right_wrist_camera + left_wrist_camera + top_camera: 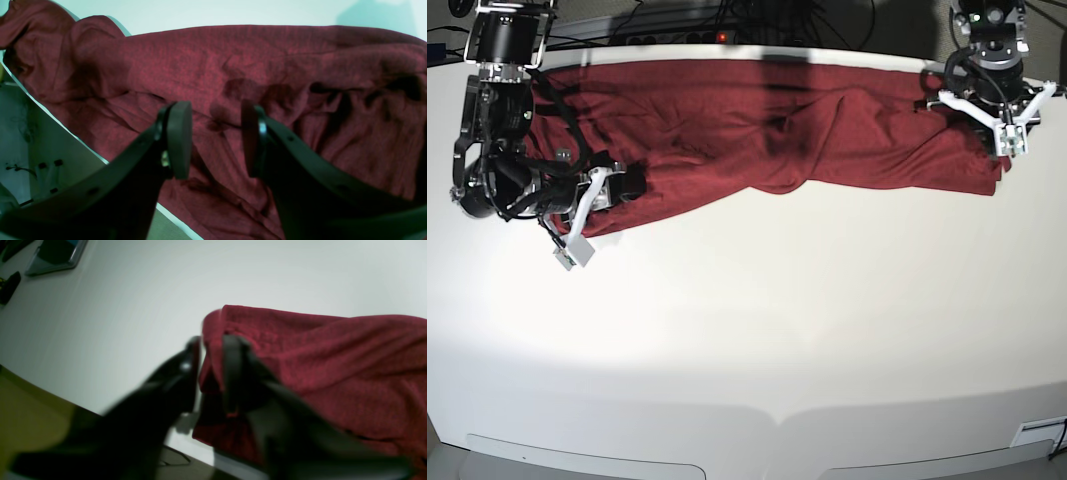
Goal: Fold the T-shirt properly
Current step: 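Move the left gripper back to the shirt's folded end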
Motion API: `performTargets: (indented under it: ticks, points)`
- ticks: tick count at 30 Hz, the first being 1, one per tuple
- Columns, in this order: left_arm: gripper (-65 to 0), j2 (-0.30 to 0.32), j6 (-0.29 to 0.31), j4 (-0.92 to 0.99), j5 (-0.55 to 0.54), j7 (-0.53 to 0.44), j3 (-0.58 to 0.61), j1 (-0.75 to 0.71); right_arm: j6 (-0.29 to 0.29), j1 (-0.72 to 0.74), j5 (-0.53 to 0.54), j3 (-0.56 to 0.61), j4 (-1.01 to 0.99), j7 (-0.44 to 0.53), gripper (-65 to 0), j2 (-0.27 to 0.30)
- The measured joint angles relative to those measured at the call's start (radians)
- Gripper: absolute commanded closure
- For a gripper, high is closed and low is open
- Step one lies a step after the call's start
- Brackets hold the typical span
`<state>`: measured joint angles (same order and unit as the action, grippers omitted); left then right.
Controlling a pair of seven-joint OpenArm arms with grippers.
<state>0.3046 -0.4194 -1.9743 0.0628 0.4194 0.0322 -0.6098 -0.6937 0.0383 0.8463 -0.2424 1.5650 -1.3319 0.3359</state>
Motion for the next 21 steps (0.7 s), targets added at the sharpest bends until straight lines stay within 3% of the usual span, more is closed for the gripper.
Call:
performTargets:
  ticks: [11, 14, 17, 21]
  points:
    - [-24.5, 0.0, 0.016, 0.0, 0.045, 0.0, -0.005, 0.0, 0.0, 0.0, 0.0, 0.0, 0.0, 0.0, -24.6, 0.0]
    - [-24.5, 0.003, 0.172, 0.0, -0.033, 0.003, -0.072, 0.001, 0.0, 0.0, 0.0, 0.0, 0.0, 0.0, -24.6, 0.0]
    - [-24.5, 0.005, 0.356, 0.0, -0.168, 0.0, -0.194, 0.004, 0.0, 0.0, 0.0, 0.0, 0.0, -0.002, -24.6, 0.0]
    - [-24.5, 0.005, 0.558, 0.0, -0.335, 0.005, -0.365, 0.003, 0.0, 0.0, 0.0, 0.0, 0.0, -0.004, -24.6, 0.0]
